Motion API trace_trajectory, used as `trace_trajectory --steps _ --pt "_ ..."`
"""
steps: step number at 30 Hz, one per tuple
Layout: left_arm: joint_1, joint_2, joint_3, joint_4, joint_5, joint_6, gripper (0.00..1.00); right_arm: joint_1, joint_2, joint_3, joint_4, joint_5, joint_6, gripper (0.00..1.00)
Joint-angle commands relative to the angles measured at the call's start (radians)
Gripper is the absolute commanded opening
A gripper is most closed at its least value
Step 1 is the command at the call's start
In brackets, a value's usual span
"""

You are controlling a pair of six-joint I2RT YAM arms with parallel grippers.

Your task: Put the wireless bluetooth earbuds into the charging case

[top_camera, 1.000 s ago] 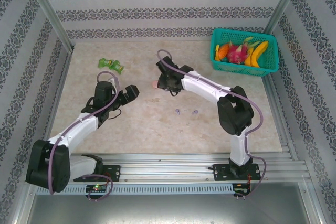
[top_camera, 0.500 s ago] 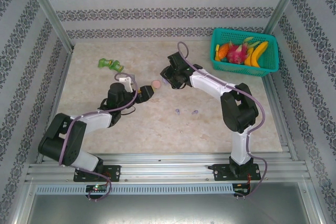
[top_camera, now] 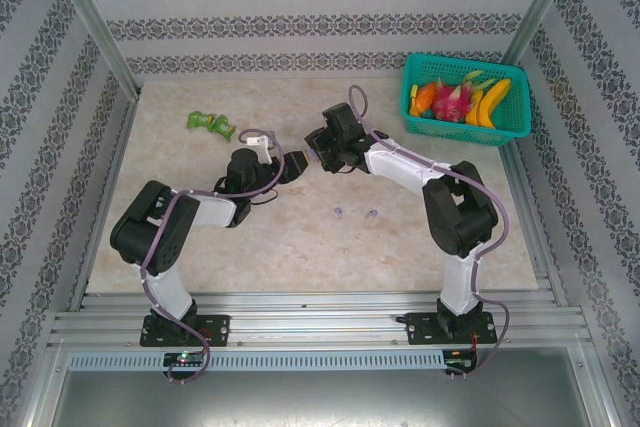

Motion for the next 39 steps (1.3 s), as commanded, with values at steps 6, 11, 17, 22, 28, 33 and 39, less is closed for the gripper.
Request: trace_trajectory --steps 6,11,17,22,28,33,39 --pt "-0.035 0.071 0.08 0.091 -0.008 -0.032 0.63 -0.009 -0.045 -0.017 0.047 -0.019 0.038 0.38" --pt "-0.041 0.107 0.103 0.11 -0.011 -0.045 0.59 -0.009 -0.05 -0.019 0.052 -0.024 0.039 0.38" --pt "-0.043 0.132 0.12 0.123 -0.021 -0.053 0.53 -0.009 -0.051 -0.026 0.055 -0.025 0.039 0.38" --pt "-0.043 0.137 0.129 0.12 -0.025 -0.051 0.46 -0.009 -0.052 -0.031 0.06 -0.026 0.041 0.38" --pt "-0.042 0.137 0.129 0.119 -0.035 -0.05 0.41 -0.007 -0.053 -0.037 0.06 -0.026 0.041 0.38" --pt "-0.042 0.137 0.134 0.116 -0.033 -0.048 0.34 -0.006 -0.053 -0.042 0.064 -0.024 0.042 0.38" --pt "-0.042 0.136 0.142 0.109 -0.032 -0.044 0.22 -0.004 -0.051 -0.043 0.066 -0.024 0.044 0.38"
